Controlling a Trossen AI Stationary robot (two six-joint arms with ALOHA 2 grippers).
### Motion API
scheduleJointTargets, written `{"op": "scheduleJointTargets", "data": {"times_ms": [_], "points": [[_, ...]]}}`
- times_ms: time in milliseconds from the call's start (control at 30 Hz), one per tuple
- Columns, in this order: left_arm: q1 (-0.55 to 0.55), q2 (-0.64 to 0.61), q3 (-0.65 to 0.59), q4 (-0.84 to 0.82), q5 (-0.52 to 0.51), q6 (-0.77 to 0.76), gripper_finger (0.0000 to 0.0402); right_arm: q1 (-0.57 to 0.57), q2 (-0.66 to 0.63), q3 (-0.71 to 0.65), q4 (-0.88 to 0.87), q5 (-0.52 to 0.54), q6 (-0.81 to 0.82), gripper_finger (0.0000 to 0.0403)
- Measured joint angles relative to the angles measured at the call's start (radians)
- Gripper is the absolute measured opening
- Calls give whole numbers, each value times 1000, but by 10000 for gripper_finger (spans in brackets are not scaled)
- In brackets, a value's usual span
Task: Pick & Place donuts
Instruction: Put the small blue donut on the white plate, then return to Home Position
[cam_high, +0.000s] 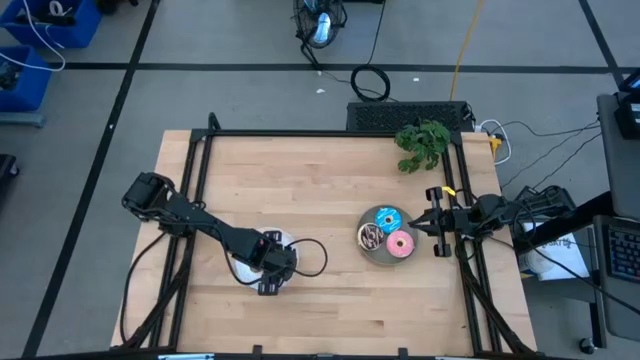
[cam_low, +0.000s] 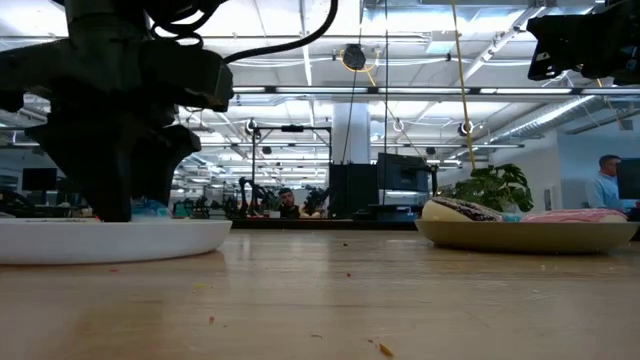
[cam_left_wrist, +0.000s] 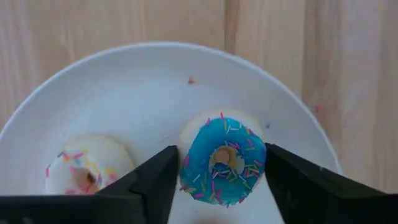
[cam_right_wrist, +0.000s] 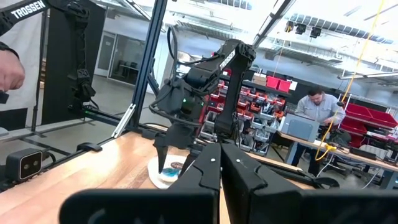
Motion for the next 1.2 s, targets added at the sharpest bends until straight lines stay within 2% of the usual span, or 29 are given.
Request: {"op": "scheduleJointTargets", "data": {"times_ms": [333, 467, 600, 667, 767, 867, 967, 1067, 1100, 1200], "points": [[1, 0, 17, -14, -10, -8, 341, 0, 0, 0, 0, 0, 0, 0], [1, 0, 58, -86, -10, 25, 357, 0, 0, 0, 0, 0, 0, 0], [1, 0, 181, -290, -32, 38, 347, 0, 0, 0, 0, 0, 0, 0], [-2, 0, 258, -390, -32, 30, 328, 0, 0, 0, 0, 0, 0, 0], [-31, -8, 377, -514, -59, 65, 272, 0, 0, 0, 0, 0, 0, 0], [-69, -38, 482, -625, -110, 124, 191, 0, 0, 0, 0, 0, 1, 0], [-118, -142, 515, -691, -240, 129, 101, 0, 0, 0, -1, 0, 2, 0], [-162, -313, 467, -628, -392, 116, 22, 0, 0, 0, -3, 0, -1, 0], [-177, -381, 427, -575, -443, 117, 13, 0, 0, 0, -6, 0, -4, 0], [-212, -598, 239, -340, -551, 189, 18, 0, 0, 0, -9, 1, -11, 0]]}}
